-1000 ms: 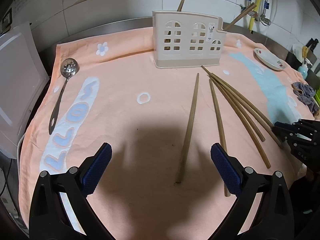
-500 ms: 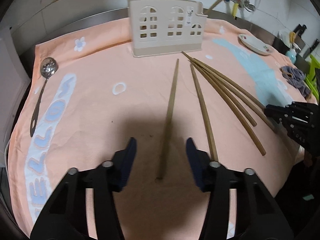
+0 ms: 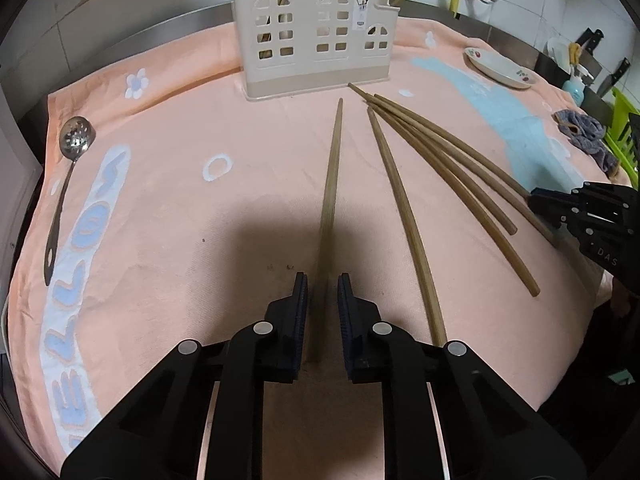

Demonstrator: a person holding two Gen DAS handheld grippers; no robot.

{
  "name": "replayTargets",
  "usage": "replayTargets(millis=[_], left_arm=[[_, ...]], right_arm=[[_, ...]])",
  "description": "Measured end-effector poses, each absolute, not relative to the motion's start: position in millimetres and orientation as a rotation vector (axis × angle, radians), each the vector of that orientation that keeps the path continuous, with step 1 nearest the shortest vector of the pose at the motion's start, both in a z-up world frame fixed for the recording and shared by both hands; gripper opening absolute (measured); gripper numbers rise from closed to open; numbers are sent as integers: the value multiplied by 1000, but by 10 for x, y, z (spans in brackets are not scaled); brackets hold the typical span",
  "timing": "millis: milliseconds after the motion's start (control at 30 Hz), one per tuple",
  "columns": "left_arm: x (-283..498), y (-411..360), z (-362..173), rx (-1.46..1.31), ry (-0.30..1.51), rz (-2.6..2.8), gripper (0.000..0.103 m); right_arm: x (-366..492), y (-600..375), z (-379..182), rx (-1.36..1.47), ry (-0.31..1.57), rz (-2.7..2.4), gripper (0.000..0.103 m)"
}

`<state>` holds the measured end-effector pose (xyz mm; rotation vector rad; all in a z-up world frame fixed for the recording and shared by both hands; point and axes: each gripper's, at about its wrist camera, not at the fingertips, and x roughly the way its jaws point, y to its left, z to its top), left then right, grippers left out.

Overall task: Organize utensils
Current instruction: 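Close the right tool on a wooden chopstick while the left tool grasps another, then lift both held chopsticks and lower them into the cream holder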

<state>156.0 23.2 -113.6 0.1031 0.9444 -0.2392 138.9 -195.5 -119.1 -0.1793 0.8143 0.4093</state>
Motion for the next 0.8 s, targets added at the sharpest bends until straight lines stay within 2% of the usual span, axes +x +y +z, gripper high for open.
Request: replayTargets(millis=[167, 300, 400, 800], left_arm=[[1574, 231, -1148, 102, 942, -247, 15], [1569, 208, -1145, 112, 937, -236, 7], [1557, 208, -1082, 100, 924, -229, 7], [1490, 270, -562, 60, 788, -215, 6]], right_arm=[[1384, -1958, -1193, -178, 812, 409, 7], [1388, -1965, -1173, -173, 807, 408, 7], [1374, -1968, -1108, -172, 789, 408, 7], [1325, -2018, -444, -145, 613, 426, 7]])
